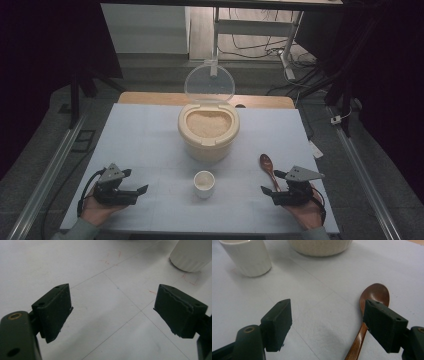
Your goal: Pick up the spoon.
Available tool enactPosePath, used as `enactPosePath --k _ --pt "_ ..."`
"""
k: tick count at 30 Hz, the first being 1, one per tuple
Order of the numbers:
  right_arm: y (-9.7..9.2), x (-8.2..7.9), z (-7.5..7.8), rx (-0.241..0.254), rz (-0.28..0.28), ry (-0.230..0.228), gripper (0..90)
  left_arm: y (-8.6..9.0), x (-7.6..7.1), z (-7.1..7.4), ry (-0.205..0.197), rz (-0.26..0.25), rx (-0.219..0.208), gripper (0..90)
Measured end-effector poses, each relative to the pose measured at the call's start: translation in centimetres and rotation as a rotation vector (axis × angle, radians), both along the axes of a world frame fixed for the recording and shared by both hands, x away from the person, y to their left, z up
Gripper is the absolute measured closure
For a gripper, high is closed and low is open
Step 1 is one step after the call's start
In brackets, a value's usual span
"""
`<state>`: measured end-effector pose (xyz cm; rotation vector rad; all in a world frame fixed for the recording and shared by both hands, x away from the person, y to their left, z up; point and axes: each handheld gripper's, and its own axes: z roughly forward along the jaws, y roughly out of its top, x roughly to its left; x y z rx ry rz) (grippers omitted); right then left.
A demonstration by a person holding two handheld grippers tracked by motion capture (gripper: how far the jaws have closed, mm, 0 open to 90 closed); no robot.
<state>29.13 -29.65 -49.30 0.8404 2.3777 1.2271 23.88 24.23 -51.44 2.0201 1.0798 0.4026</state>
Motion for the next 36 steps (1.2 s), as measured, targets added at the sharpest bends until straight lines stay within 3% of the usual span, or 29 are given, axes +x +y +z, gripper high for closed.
enactPosePath --k 14,19,21,27,36 --pt "0.4 -0.2 0.1 -0.020 -0.023 0.004 21.3 -0.1 0.0 0.3 -0.004 0.004 -0.003 13.0" --pt "0.6 -0.2 0.1 -0.004 -0.021 0.005 21.6 -0.2 0.2 0.3 0.000 0.005 -0.002 12.8" --pt "0.8 -0.1 0.3 -0.022 -0.040 0.000 21.5 -0.3 0.2 0.3 0.002 0.004 -0.003 12.9" --pt "1.4 0.1 1.6 -0.046 -0.060 0.024 23.8 -0.3 0.3 0.2 0.008 0.006 0.007 12.9" --pt "1.8 1.4 4.1 -0.120 -0.131 0.109 27.5 -0.1 0.3 0.2 0.013 0.008 0.006 13.1"
